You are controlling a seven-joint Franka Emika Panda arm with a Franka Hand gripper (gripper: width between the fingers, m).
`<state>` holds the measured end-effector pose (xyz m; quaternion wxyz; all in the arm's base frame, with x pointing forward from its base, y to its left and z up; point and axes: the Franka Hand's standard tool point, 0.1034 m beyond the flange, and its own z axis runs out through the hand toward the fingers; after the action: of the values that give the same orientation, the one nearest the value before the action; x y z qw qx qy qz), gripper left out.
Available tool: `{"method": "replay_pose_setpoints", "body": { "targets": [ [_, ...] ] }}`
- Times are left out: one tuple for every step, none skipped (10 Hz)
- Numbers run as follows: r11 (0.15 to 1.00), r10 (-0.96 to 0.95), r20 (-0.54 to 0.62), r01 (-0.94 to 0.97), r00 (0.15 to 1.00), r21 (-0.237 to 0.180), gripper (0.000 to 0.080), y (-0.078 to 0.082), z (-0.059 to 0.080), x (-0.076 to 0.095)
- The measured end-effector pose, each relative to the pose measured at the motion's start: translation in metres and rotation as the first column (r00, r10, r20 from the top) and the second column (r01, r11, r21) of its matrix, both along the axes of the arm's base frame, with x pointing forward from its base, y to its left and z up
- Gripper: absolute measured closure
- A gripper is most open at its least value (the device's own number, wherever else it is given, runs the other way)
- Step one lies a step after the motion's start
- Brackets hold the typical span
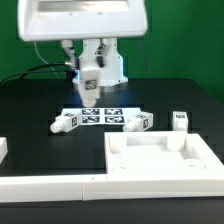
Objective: Assemble one leg
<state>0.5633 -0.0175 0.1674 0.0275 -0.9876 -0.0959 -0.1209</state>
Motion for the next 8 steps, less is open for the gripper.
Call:
{"method": "replay_pose_setpoints", "body": {
  "targets": [
    [0.998, -0.064, 0.081, 0.062, 0.995, 0.026, 0.0512, 0.016, 0.009, 0.018],
    [0.995, -0.098, 0.161, 0.094, 0.982, 0.029, 0.0512, 0.031, 0.013, 0.029],
    [0.998, -0.056, 0.250, 0.064, 0.967, -0.027, 0.0512, 0.018, 0.012, 0.027],
    [0.995, -0.059, 0.294, 0.079, 0.954, -0.055, 0.0512, 0.008, 0.012, 0.025],
    [0.992, -0.054, 0.354, 0.092, 0.933, -0.090, 0.0512, -0.001, 0.014, 0.026],
    [0.992, -0.056, 0.348, 0.092, 0.936, -0.086, 0.0512, 0.000, 0.011, 0.024],
    [0.991, -0.084, 0.351, 0.113, 0.933, -0.065, 0.0512, 0.007, 0.009, 0.027],
    [0.991, -0.107, 0.358, 0.129, 0.928, -0.038, 0.0512, 0.023, 0.002, 0.034]
  ]
}}
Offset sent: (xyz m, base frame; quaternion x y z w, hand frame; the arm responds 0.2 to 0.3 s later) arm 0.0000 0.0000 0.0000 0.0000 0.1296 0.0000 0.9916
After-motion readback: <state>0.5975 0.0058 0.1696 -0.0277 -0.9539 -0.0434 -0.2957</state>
